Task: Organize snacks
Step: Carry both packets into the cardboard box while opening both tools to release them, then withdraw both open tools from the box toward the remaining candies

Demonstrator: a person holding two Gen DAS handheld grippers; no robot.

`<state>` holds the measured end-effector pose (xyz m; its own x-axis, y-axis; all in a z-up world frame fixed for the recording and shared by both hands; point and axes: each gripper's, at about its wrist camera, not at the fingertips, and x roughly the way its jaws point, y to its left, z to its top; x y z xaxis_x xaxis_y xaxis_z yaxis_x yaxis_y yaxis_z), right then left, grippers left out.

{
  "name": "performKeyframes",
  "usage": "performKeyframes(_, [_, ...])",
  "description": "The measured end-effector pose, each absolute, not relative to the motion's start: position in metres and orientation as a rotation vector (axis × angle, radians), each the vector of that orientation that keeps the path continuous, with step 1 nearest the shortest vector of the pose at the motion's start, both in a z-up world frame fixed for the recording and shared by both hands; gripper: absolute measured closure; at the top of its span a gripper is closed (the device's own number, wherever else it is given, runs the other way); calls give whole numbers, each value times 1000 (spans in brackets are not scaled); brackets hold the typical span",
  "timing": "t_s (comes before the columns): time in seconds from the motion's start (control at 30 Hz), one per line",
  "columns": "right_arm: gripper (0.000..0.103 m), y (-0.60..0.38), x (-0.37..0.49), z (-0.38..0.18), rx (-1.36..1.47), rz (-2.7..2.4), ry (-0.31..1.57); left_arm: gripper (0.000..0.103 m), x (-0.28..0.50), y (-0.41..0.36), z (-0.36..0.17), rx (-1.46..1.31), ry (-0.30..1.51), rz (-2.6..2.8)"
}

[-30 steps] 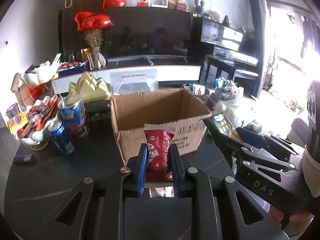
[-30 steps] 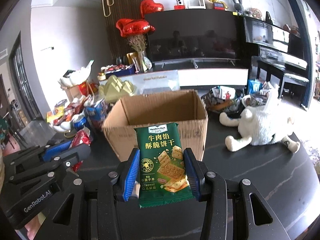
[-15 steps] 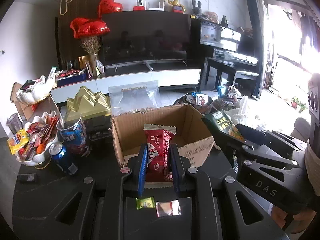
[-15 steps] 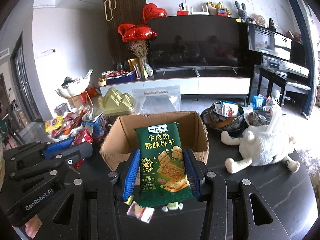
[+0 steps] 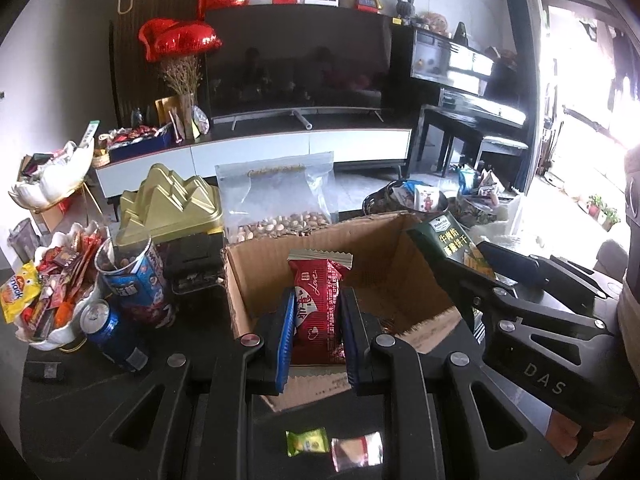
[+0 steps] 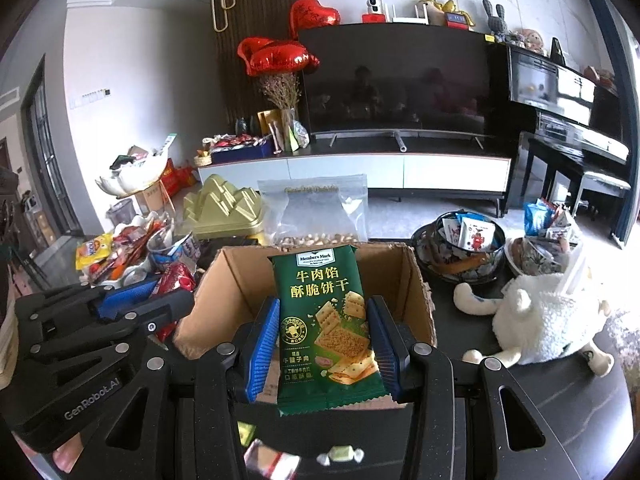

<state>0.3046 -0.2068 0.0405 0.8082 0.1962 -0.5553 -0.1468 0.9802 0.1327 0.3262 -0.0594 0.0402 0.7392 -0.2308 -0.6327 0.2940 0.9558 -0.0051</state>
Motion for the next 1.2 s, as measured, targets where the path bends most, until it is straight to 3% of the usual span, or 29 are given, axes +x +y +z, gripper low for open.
performKeyframes(0.43, [57, -207, 354, 15, 88, 182, 644, 80, 373, -62, 15, 94, 719, -283])
performKeyframes(0.5, [57, -206, 357, 14, 85, 176, 637, 74, 376, -63, 15, 109, 719, -280])
performKeyframes(0.57, [49, -206, 358, 12, 78, 158, 643, 53, 375, -61, 17, 117, 697, -259])
performKeyframes(0.6, [43, -207, 357, 12, 85, 154, 641, 50, 372, -60, 19, 122, 683, -248])
performKeyframes(1.2, [43, -201, 276, 30, 70, 172, 557, 49, 293, -43, 32, 75, 652, -253])
